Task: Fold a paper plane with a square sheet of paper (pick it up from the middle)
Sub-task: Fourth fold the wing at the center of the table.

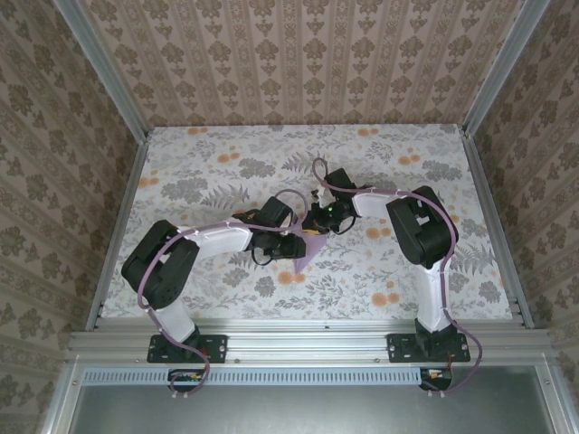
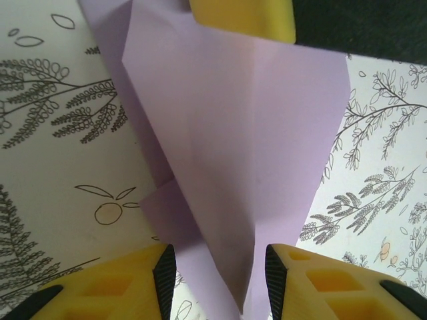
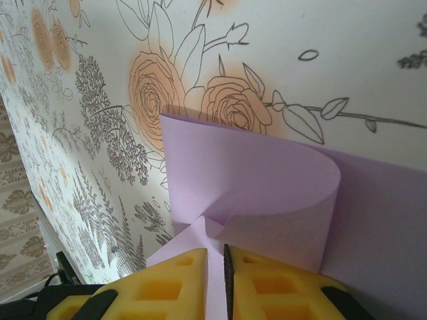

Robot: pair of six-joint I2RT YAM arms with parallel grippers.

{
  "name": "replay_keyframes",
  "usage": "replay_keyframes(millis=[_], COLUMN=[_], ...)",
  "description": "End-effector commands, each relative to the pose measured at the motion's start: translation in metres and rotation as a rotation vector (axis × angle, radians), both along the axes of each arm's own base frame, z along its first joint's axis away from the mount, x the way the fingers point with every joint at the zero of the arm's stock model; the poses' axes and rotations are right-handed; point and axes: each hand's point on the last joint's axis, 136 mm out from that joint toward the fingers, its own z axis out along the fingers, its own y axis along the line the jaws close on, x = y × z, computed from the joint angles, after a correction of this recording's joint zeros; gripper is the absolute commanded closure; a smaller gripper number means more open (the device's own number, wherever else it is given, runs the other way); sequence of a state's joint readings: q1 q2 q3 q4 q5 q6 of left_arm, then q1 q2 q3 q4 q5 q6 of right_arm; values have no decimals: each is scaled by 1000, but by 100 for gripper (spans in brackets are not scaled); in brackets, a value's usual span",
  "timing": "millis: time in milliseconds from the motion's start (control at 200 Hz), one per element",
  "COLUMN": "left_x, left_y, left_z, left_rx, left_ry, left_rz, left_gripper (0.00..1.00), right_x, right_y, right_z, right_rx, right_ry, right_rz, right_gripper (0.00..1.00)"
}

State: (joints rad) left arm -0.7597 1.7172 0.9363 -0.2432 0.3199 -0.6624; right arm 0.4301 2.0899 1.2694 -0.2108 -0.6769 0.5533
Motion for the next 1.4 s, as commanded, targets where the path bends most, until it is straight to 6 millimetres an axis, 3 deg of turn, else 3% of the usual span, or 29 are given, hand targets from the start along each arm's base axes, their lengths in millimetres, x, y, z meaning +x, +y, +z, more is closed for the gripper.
replay_keyframes(millis=[0,435,890,1395], left_x=[-5,-2,1,-7], left_y=[5,-12,-16,-11], left_z=[-2,-2,4,-8], left_rx=[46,-13,-26,-9], left_ry=[11,14,1,28], left_rz=[-4,-17,-34,-40], left_gripper=[56,59,70,78], right_x=[-18,-18,-19,-19], right_y=[-7,-8,-8,-8], right_z=[-21,-21,-23,-25], right_rx=[-49,-47,-47,-46], right_ry=[72,72,76,78], right_rz=[-4,-5,-5,-4], right_gripper=[81,81,81,81])
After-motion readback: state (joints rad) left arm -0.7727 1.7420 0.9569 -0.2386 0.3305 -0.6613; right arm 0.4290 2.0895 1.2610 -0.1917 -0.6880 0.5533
